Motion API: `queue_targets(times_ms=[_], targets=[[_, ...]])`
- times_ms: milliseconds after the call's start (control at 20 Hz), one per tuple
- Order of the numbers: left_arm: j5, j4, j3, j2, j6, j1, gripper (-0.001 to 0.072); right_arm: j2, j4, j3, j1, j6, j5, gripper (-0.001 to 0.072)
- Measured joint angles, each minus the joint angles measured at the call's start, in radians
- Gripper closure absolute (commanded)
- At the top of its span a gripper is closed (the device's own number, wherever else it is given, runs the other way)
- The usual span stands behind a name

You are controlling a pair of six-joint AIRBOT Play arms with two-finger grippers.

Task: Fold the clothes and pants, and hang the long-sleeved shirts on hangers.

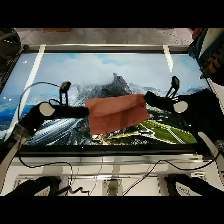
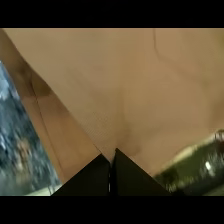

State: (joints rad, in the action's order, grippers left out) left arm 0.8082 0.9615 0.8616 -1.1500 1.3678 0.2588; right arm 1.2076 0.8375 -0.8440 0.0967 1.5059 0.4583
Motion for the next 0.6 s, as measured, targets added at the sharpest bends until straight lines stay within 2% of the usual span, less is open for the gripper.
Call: queue_targets(times_ms=[100,250,300,350,400,450,500,550,600], targets=[[0.029,-0.013,-0.037,-0.009,0.021,0.032,0.0703,0.005,0.081,0.0,-0.061,0.002,0.105,0.0696],[0.003,-0.034,-0.082,-0.041,0.039,0.094,0.0703,0.013,0.209,0.001,-0.108,0.003,0.23,0.0694],[-0.01,-0.043,-0.09,-0.056,0.039,0.113,0.0703,0.019,0.241,0.001,-0.115,0.003,0.262,0.0607],[-0.027,-0.05,-0.095,-0.073,0.04,0.132,0.0689,0.025,0.265,0.001,-0.122,0.005,0.288,0.0285],[-0.041,-0.053,-0.099,-0.088,0.04,0.145,0.0573,0.03,0.283,0.002,-0.125,0.005,0.309,-0.0001],[-0.057,-0.06,-0.102,-0.102,0.043,0.155,0.0349,0.034,0.295,0.002,-0.129,0.005,0.323,0.0018],[-0.066,-0.066,-0.105,-0.112,0.043,0.161,0.0092,0.036,0.305,0.002,-0.13,0.005,0.336,0.0018],[-0.074,-0.07,-0.106,-0.118,0.045,0.166,-0.0013,0.039,0.314,0.001,-0.134,0.005,0.342,0.0018],[-0.079,-0.073,-0.106,-0.121,0.047,0.167,-0.0012,0.04,0.323,-0.002,-0.14,0.005,0.345,0.0019]])
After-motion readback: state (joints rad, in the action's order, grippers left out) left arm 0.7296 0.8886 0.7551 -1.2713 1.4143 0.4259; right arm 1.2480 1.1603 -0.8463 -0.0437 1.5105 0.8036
